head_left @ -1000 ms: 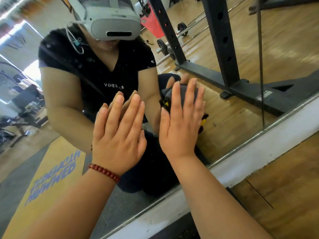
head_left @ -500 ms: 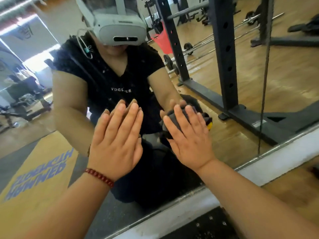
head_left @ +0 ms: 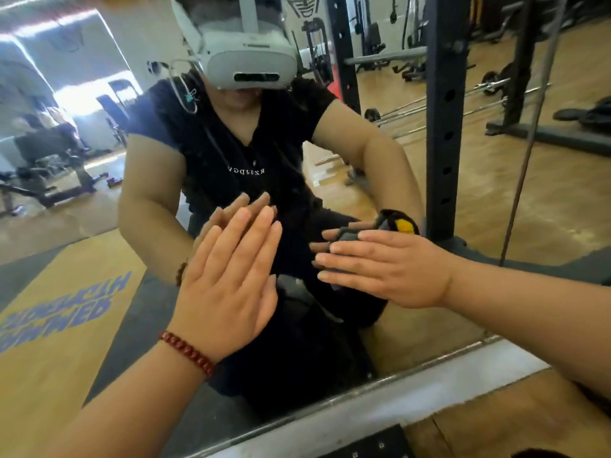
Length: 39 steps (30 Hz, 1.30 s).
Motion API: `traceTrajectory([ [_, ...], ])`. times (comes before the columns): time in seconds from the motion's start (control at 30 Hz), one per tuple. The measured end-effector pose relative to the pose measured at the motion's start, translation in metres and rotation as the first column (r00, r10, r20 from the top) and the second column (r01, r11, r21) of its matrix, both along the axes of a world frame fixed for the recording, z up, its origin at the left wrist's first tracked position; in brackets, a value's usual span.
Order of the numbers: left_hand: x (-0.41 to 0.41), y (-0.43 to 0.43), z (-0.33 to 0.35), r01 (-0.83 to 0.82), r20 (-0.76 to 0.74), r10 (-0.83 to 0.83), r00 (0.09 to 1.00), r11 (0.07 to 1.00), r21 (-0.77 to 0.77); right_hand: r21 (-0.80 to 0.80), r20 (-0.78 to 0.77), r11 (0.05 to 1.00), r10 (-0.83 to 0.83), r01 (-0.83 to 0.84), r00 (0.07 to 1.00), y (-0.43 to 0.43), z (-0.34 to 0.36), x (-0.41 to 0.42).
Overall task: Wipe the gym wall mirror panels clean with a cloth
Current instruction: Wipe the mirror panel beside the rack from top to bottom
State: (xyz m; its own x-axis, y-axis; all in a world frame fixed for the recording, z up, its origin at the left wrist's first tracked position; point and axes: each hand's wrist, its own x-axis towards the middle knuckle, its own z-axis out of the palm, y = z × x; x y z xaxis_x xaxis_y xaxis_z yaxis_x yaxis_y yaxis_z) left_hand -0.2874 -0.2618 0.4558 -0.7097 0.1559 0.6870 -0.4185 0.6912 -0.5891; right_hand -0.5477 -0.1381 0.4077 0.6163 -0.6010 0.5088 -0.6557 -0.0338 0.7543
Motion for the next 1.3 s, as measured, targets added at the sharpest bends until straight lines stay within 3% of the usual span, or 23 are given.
traceTrajectory([
  [0.13,0.005,-0.01,0.009,-0.071,-0.132,0.07,0.989,0.997,-0.01,-0.229,0.134,0.973,0.048,-0.016,0.99,-0.016,0.073,0.015],
  [0.2,0.003,-0.013,0.007,-0.09,-0.125,0.086,0.988,0.995,-0.029,-0.243,0.134,0.97,0.046,-0.012,0.99,-0.02,0.079,0.02],
  [0.3,0.001,-0.016,0.003,-0.134,-0.108,0.129,0.986,0.99,-0.045,0.031,-0.133,0.999,0.048,-0.044,0.99,-0.014,0.053,0.009],
  [0.37,0.002,-0.017,0.002,-0.145,-0.106,0.139,0.985,0.988,-0.049,0.163,-0.22,0.986,0.06,-0.024,0.974,-0.008,0.054,0.008],
  [0.57,0.002,-0.01,0.006,-0.081,-0.133,0.086,0.987,0.996,0.04,-0.237,0.145,0.971,0.022,0.013,0.989,-0.026,0.12,0.045],
  [0.63,0.005,-0.005,0.013,-0.047,-0.15,0.059,0.987,0.995,0.083,-0.183,0.092,0.983,0.043,-0.025,0.995,-0.027,0.111,0.048],
  [0.77,0.011,-0.008,0.03,-0.068,-0.183,0.082,0.98,0.994,0.08,0.117,-0.171,0.992,0.066,-0.046,0.983,-0.019,0.095,0.036],
  [0.8,0.012,-0.011,0.031,-0.094,-0.178,0.106,0.978,0.993,0.073,0.089,-0.162,0.995,0.06,-0.046,0.985,-0.019,0.106,0.035],
  [0.97,0.008,-0.008,0.028,-0.147,-0.183,0.159,0.97,0.986,0.077,-0.279,0.175,0.958,-0.01,0.059,0.984,-0.022,0.159,0.035],
  [1.03,0.008,-0.003,0.035,-0.088,-0.195,0.105,0.975,0.992,0.094,-0.215,0.089,0.977,0.013,0.006,0.996,-0.021,0.136,0.032],
  [1.1,0.006,0.0,0.051,-0.042,-0.205,0.056,0.977,0.996,0.073,0.003,-0.124,0.999,0.033,-0.033,0.992,-0.013,0.108,0.021],
  [1.17,0.001,-0.003,0.069,-0.051,-0.226,0.06,0.972,0.998,0.046,0.144,-0.239,0.99,0.043,-0.008,0.97,-0.008,0.107,0.012],
  [1.23,-0.005,-0.005,0.081,-0.085,-0.239,0.091,0.967,0.996,0.036,0.037,-0.167,0.999,0.041,-0.036,0.985,-0.01,0.133,0.015],
  [1.3,-0.01,-0.007,0.081,-0.131,-0.241,0.129,0.962,0.991,0.007,-0.205,0.05,0.979,0.013,-0.002,0.999,-0.017,0.164,0.023],
])
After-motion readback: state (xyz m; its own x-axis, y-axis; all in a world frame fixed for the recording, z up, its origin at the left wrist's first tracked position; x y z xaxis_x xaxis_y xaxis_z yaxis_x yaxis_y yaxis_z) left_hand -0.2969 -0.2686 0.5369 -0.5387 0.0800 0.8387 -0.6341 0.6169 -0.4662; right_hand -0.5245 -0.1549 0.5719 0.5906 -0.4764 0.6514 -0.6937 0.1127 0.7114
